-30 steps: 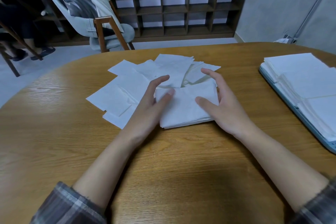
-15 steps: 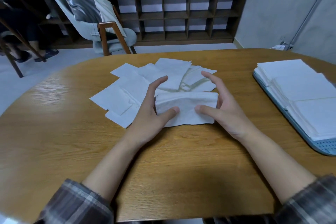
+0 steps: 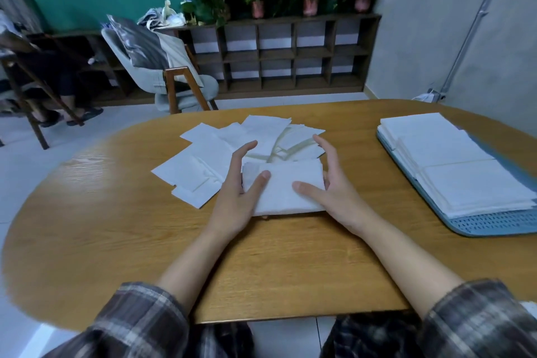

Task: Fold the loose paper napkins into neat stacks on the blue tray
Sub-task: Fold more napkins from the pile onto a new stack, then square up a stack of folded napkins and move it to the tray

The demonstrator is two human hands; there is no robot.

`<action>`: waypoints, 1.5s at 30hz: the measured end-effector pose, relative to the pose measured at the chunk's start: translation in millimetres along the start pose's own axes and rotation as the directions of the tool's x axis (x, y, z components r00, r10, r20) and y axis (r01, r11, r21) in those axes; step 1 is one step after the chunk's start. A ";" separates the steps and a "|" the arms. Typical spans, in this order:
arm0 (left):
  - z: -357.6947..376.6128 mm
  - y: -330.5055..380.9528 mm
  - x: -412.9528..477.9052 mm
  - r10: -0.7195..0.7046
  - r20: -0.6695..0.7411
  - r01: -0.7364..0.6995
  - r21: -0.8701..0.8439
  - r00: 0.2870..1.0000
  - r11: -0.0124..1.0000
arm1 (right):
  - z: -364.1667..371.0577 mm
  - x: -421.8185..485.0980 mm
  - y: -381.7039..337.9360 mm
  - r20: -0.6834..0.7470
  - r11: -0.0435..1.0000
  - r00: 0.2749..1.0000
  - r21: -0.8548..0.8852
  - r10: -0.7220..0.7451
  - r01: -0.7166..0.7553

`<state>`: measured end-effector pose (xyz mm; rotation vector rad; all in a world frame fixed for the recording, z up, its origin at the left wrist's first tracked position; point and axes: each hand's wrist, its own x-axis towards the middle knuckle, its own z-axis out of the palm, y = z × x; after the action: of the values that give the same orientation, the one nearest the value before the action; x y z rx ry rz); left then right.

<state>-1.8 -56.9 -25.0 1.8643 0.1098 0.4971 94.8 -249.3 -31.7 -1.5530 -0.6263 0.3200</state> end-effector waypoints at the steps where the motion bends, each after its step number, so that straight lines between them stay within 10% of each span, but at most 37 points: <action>1: 3.5 2.3 -1.9 -0.018 0.001 0.018 -0.022 1.000 1.000 | -4.2 -5.3 -1.6 0.012 0.999 1.000 -0.032 -0.002 0.002; 17: 84.2 58.4 24.7 0.056 0.221 -0.073 0.072 0.974 0.995 | -120.2 -49.6 -43.5 -0.124 0.936 0.991 -0.341 0.052 -0.092; 45: 265.2 55.4 196.4 -0.010 0.170 -0.010 0.116 0.985 0.993 | -336.9 77.9 -17.1 -0.428 0.867 0.901 -0.419 0.072 -0.269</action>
<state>270.1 -248.4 11.5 2.0129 0.0244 0.3346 342.3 -483.4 29.9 -2.0805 -0.2404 -0.0326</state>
